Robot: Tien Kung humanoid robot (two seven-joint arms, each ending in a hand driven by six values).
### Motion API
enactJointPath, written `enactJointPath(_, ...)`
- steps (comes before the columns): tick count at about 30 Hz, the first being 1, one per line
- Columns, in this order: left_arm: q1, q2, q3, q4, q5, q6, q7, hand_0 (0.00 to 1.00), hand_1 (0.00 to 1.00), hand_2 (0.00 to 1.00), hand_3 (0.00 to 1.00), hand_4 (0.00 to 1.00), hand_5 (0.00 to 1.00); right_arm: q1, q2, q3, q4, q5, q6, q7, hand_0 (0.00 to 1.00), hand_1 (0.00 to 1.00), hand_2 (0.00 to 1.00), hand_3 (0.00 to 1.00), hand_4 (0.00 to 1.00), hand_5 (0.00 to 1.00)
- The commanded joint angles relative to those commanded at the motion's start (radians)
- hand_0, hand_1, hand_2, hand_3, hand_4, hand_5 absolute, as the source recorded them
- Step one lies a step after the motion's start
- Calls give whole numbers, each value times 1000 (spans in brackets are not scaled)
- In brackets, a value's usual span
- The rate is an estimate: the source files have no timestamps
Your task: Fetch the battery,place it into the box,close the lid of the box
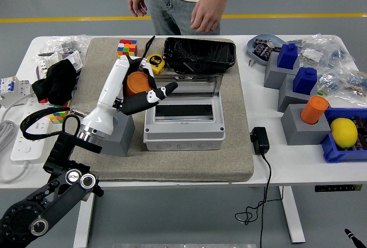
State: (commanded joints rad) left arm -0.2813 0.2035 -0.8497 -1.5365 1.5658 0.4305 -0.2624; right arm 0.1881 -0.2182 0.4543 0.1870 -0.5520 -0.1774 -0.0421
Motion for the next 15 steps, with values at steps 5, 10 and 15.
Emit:
enactJointPath(5,-82,-4,149,58,32,13,-17,49,2,10,2,881,719,5,2,-8,3,1,3,-1,710,673,725,797,998,998)
enactJointPath(10,-157,-32,228,143,8,44,-45,49,2,10,2,881,719,5,3,-31,1,16,2,-1,710,673,725,797,998,998)
enactJointPath(15,-219,-75,262,255,-18,91,-85,48,2,10,2,874,728,6,3,-44,0,23,3,-1,710,672,726,797,998,998)
